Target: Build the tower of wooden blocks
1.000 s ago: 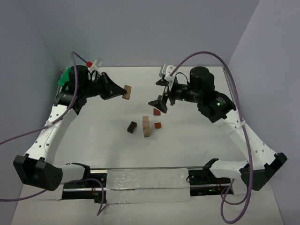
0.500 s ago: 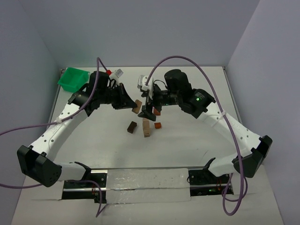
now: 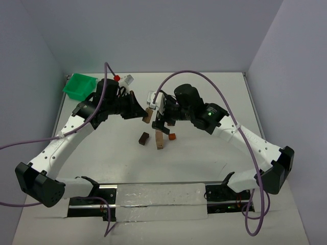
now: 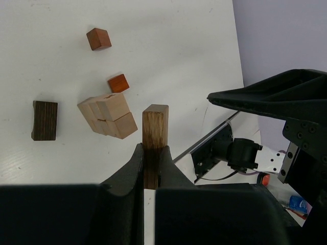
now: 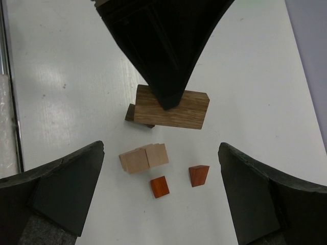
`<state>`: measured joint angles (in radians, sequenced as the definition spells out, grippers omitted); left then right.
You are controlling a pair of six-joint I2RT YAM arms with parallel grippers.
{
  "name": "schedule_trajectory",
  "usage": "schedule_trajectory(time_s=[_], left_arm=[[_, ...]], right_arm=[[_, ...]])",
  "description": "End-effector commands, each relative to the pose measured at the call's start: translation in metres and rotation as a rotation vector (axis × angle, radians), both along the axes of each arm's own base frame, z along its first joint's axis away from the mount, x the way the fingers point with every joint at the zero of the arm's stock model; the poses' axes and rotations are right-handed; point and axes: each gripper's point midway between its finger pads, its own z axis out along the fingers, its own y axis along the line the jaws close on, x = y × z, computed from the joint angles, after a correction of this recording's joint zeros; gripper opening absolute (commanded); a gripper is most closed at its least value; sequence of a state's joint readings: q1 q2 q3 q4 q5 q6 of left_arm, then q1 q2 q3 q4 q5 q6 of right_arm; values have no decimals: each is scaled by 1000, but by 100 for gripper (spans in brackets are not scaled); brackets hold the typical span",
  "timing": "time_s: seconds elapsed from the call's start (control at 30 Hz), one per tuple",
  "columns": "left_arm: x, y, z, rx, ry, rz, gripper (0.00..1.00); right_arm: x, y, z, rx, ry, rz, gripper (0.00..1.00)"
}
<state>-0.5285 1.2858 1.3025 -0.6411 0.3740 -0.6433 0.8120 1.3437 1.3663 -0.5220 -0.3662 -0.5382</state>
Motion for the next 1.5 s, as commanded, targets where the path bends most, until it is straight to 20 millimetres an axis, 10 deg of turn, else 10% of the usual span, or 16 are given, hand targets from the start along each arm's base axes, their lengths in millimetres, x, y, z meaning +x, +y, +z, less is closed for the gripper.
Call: schedule_trajectory(time_s=[0.0,0.9,1.47], left_arm=[[-9,-2,23,-52,-46,-26,0],[-27,-18,36,-161,5,-124,0],[-25,-16,42,-174,-8,-124,0]], right_arm=[[7,7,24,85,-48,-29,100],[8,23,28,133,-17,3,99],[11,21,23,132,-9,-30,78]])
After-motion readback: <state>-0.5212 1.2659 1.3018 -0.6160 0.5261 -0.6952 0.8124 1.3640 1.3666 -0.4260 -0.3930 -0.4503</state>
